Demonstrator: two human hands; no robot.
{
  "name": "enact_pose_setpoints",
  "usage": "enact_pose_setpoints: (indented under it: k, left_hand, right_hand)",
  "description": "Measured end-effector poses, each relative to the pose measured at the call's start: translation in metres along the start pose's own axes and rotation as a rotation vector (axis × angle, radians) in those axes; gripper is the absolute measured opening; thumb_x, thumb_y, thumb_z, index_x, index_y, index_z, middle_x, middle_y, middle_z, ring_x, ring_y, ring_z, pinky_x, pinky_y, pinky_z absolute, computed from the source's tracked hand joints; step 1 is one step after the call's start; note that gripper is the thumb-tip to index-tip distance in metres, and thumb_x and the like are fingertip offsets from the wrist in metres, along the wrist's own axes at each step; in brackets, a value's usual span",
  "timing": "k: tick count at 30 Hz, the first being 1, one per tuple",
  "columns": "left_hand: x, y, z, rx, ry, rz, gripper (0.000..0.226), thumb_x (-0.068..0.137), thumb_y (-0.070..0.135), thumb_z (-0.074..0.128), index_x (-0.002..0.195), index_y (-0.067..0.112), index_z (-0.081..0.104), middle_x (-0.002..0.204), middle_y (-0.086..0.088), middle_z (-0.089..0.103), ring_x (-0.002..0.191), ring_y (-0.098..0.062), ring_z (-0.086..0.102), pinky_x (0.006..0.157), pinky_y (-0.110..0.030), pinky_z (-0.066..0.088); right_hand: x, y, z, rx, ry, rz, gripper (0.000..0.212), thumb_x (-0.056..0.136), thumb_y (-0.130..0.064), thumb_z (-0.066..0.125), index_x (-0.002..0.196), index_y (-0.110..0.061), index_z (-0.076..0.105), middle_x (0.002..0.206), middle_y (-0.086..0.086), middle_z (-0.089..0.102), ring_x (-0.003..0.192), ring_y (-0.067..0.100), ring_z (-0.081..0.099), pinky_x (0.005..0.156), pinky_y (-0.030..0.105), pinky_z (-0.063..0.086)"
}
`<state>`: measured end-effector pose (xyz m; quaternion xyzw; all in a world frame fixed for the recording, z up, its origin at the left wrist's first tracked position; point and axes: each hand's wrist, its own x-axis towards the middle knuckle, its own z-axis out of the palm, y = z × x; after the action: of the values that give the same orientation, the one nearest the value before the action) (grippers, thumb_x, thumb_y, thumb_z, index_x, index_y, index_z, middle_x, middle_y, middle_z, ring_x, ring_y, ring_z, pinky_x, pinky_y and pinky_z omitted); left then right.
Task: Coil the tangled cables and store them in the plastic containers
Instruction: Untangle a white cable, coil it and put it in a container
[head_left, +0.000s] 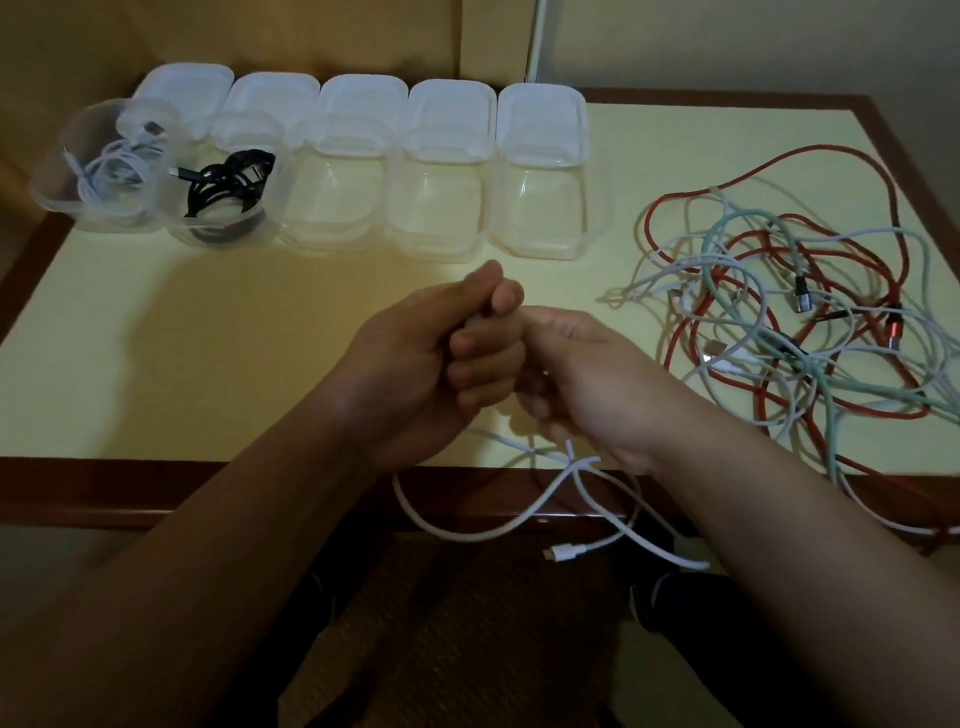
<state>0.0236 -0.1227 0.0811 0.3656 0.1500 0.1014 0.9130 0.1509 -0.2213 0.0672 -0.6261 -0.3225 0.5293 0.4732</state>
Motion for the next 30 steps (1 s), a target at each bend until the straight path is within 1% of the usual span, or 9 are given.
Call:
enact_pose_setpoints:
  k: [5, 10, 13, 16, 18, 22, 26, 28, 30]
  left_hand:
    - [0.004, 0.0, 0.001, -0.155, 0.277, 0.148, 0.029, 0.108, 0.019, 0.039, 0.105, 0.005, 0.064, 0.077, 0.0, 0.07, 0.059, -0.007, 0.061, 0.058, -0.02, 0.054]
    - [0.011, 0.012, -0.021, -0.088, 0.497, 0.371, 0.036, 0.112, 0.016, 0.031, 0.107, 0.002, 0.063, 0.092, -0.007, 0.079, 0.083, -0.015, 0.076, 0.074, -0.025, 0.06]
    - [0.015, 0.027, -0.044, 0.336, 0.589, 0.416, 0.031, 0.111, 0.011, 0.035, 0.103, 0.003, 0.064, 0.09, -0.009, 0.079, 0.089, -0.022, 0.077, 0.079, -0.03, 0.06]
    - [0.007, 0.018, -0.044, 0.902, 0.387, 0.288, 0.032, 0.111, 0.012, 0.038, 0.099, 0.005, 0.067, 0.08, 0.0, 0.077, 0.076, -0.013, 0.073, 0.073, -0.022, 0.056]
    - [0.0, 0.008, -0.034, 1.088, 0.216, 0.2, 0.038, 0.11, 0.011, 0.039, 0.085, 0.013, 0.068, 0.068, 0.005, 0.07, 0.063, -0.006, 0.064, 0.063, -0.016, 0.049]
    - [0.001, -0.006, -0.007, 0.689, 0.023, -0.061, 0.05, 0.101, 0.023, 0.04, 0.054, 0.026, 0.053, 0.044, 0.003, 0.045, 0.039, -0.012, 0.041, 0.044, -0.02, 0.041]
    - [0.011, -0.014, 0.006, 0.16, 0.003, -0.134, 0.051, 0.097, 0.05, 0.032, 0.059, 0.019, 0.046, 0.042, 0.007, 0.029, 0.033, -0.007, 0.026, 0.034, -0.02, 0.029]
    - [0.013, -0.013, 0.006, 0.07, -0.023, -0.143, 0.059, 0.101, 0.058, 0.024, 0.062, 0.018, 0.043, 0.043, 0.008, 0.029, 0.034, -0.006, 0.026, 0.034, -0.02, 0.029]
    - [0.012, -0.01, 0.003, 0.027, -0.082, -0.14, 0.054, 0.105, 0.051, 0.026, 0.064, 0.019, 0.04, 0.045, 0.008, 0.029, 0.036, -0.005, 0.027, 0.035, -0.019, 0.029]
  right_hand:
    - [-0.004, -0.007, 0.005, -0.04, -0.118, 0.105, 0.04, 0.109, -0.042, 0.042, 0.078, -0.018, 0.047, 0.056, -0.005, 0.031, 0.047, 0.01, 0.026, 0.039, 0.019, 0.023]
    - [-0.016, -0.009, 0.005, -0.265, -0.234, 0.15, 0.044, 0.111, -0.038, 0.044, 0.076, -0.013, 0.056, 0.049, -0.002, 0.04, 0.041, 0.012, 0.035, 0.039, 0.022, 0.027]
    - [-0.025, -0.015, 0.007, -0.358, -0.219, 0.005, 0.047, 0.11, -0.038, 0.045, 0.071, -0.015, 0.056, 0.05, 0.001, 0.04, 0.044, 0.015, 0.032, 0.043, 0.026, 0.025]
    - [-0.029, -0.022, 0.005, -0.528, -0.091, -0.291, 0.047, 0.11, -0.034, 0.046, 0.068, -0.015, 0.054, 0.055, 0.001, 0.044, 0.049, 0.012, 0.039, 0.05, 0.029, 0.032]
    - [-0.029, -0.02, 0.002, -0.583, -0.01, -0.428, 0.042, 0.11, -0.033, 0.044, 0.072, -0.018, 0.054, 0.061, 0.001, 0.052, 0.057, 0.014, 0.05, 0.058, 0.038, 0.04]
    - [-0.021, -0.011, -0.003, -0.663, 0.196, -0.558, 0.037, 0.111, -0.033, 0.041, 0.084, -0.014, 0.057, 0.069, 0.0, 0.06, 0.067, 0.019, 0.059, 0.064, 0.043, 0.045]
    - [-0.013, -0.007, -0.005, -0.555, 0.361, -0.621, 0.034, 0.113, -0.027, 0.043, 0.085, -0.01, 0.056, 0.069, -0.002, 0.056, 0.069, 0.016, 0.063, 0.062, 0.035, 0.046]
    - [-0.007, -0.003, -0.007, -0.493, 0.438, -0.587, 0.035, 0.112, -0.027, 0.047, 0.083, -0.009, 0.055, 0.066, -0.004, 0.05, 0.064, 0.005, 0.055, 0.061, 0.024, 0.041]
    - [-0.001, 0.0, -0.009, -0.385, 0.442, -0.488, 0.038, 0.109, -0.03, 0.054, 0.084, -0.001, 0.054, 0.064, 0.007, 0.041, 0.058, 0.004, 0.04, 0.058, 0.022, 0.035]
